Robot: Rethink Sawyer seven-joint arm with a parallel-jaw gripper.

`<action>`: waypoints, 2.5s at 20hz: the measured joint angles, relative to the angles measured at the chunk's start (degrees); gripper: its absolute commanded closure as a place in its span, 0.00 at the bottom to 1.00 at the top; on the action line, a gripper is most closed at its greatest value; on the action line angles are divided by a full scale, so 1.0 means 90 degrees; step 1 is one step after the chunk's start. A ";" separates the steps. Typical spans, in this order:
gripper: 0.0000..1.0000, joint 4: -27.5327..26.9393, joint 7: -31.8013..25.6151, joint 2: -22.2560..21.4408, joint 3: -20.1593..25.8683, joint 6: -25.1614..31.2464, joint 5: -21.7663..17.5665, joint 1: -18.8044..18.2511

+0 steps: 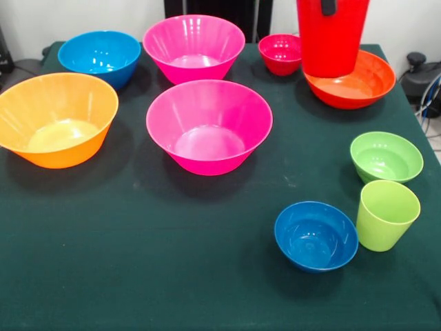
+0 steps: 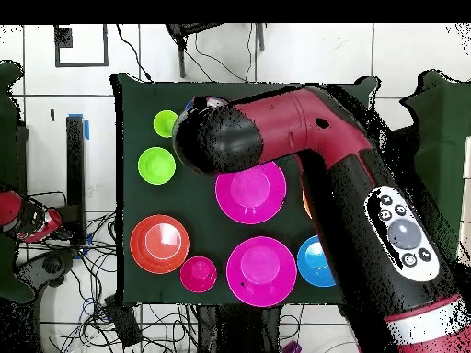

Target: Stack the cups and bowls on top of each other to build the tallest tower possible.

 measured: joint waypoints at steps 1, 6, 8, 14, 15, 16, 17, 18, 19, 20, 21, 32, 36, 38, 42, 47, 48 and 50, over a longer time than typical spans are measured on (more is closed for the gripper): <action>1.00 -0.0080 0.0000 0.0029 -0.0001 0.0033 -0.0016 0.0019; 1.00 -0.0663 0.0000 0.0250 -0.0005 0.0392 -0.0219 0.0096; 1.00 -0.0941 0.0000 0.0364 -0.0012 0.0612 -0.0318 0.0095; 1.00 -0.1394 -0.0001 0.0516 -0.0029 0.1140 -0.0578 0.0096; 1.00 -0.1530 -0.0001 0.0557 -0.0037 0.1327 -0.0663 0.0095; 1.00 -0.1669 -0.0013 0.0616 -0.0040 0.1530 -0.0741 0.0097; 1.00 -0.1743 -0.0026 0.0656 -0.0041 0.1642 -0.0774 0.0095; 1.00 -0.1798 -0.0039 0.0688 -0.0042 0.1722 -0.0799 0.0095; 1.00 -0.1906 -0.0071 0.0761 -0.0042 0.1893 -0.0847 0.0096; 1.00 -0.1971 -0.0097 0.0809 -0.0044 0.1999 -0.0886 0.0096; 1.00 -0.2071 -0.0159 0.0896 -0.0045 0.2139 -0.0962 0.0096; 1.00 -0.2774 -0.1631 0.1639 -0.0059 0.2684 -0.1695 0.0094; 1.00 -0.3047 -0.2430 0.1881 -0.0063 0.2685 -0.1842 0.0090; 1.00 -0.3163 -0.2751 0.1974 -0.0063 0.2692 -0.1843 0.0085; 1.00 -0.3429 -0.3414 0.2140 -0.0062 0.2781 -0.1842 0.0058; 1.00 -0.3643 -0.4062 0.2306 -0.0062 0.2896 -0.1795 -0.0041; 1.00 -0.3664 -0.4170 0.2331 -0.0062 0.2904 -0.1785 -0.0067; 1.00 -0.3696 -0.4410 0.2390 -0.0062 0.2905 -0.1778 -0.0127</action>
